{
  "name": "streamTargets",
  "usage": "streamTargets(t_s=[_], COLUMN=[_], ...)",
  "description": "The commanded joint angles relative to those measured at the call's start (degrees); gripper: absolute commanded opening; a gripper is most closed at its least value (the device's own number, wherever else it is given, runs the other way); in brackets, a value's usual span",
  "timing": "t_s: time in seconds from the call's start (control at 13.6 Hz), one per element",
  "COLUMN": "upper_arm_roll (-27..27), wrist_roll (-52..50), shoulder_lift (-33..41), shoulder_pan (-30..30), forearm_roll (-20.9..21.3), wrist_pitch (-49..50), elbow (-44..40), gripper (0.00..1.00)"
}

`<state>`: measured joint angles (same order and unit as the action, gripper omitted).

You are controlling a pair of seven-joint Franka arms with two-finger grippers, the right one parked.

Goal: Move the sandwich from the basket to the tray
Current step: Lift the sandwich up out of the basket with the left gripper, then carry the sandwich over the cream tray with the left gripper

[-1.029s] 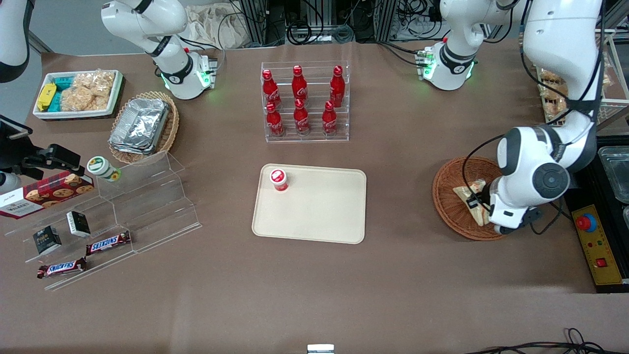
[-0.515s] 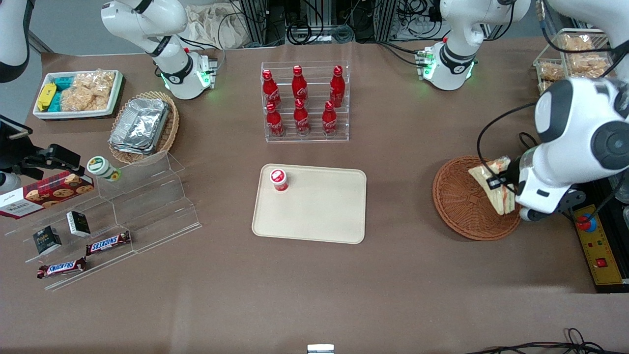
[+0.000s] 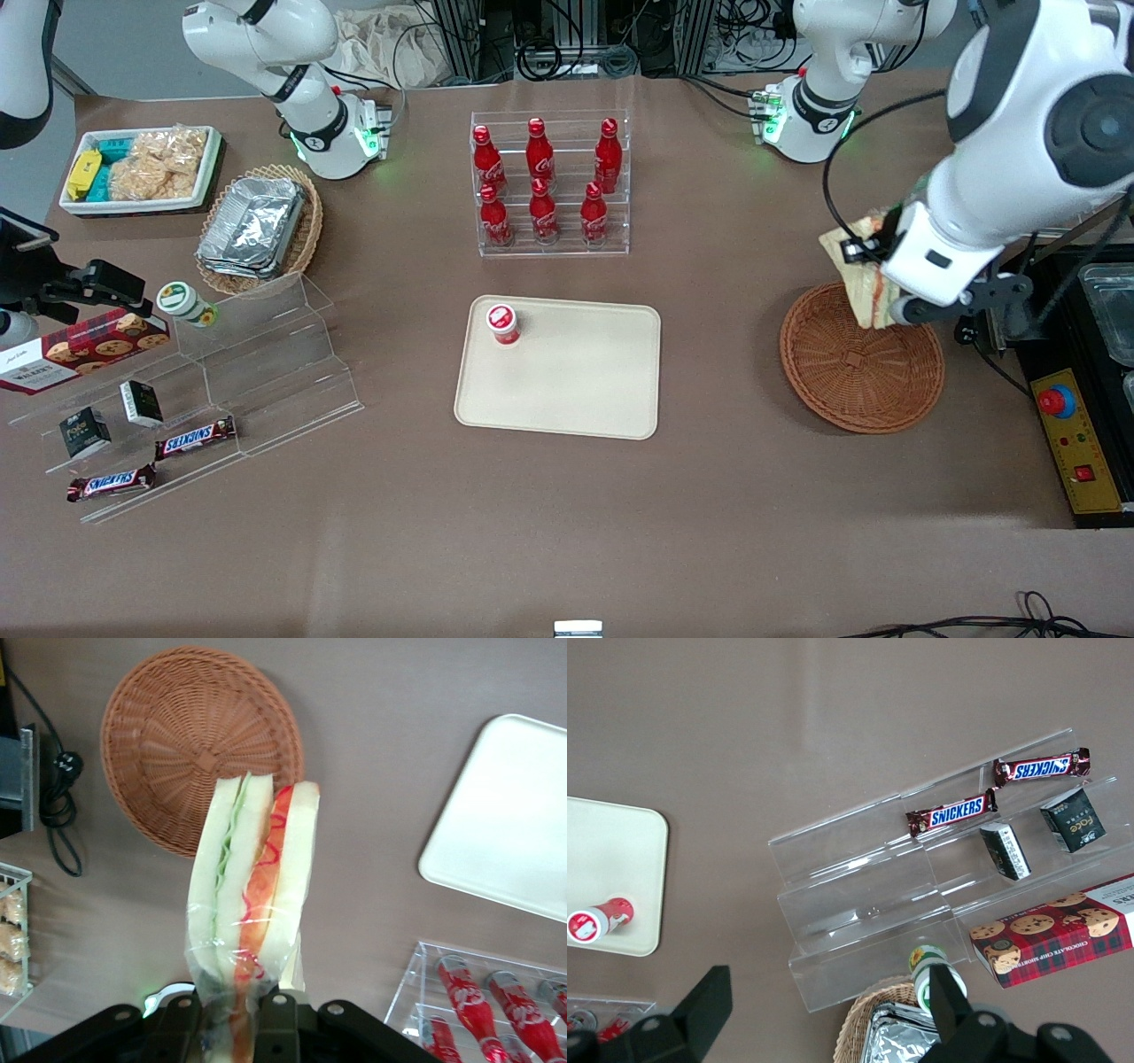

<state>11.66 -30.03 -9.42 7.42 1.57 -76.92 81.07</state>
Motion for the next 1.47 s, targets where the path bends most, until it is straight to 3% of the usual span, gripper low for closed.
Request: streamTargets(t_s=[0.0,0.22,0.51,0.96,1.4], upper_arm_roll=[7.2,12.4,15.05,15.49,15.32], wrist_roll=[-8.6,-14.42,-18.91,-25.24,-27.53], shoulder_lift=[-1.29,-5.77,-13.32,-26.33,-33.11], shoulder_pan=[0.14,0.14,0.22,4.53,7.08], forearm_roll=[0.89,0.72,0.89,5.81,6.6], wrist_pitch=[1.24,-2.78,-11.48,-23.79,-32.76], elbow=[-1.61,-1.44,-1.09,-1.26,-1.53], gripper=[0.21,0.22,0.22,0.22,0.23])
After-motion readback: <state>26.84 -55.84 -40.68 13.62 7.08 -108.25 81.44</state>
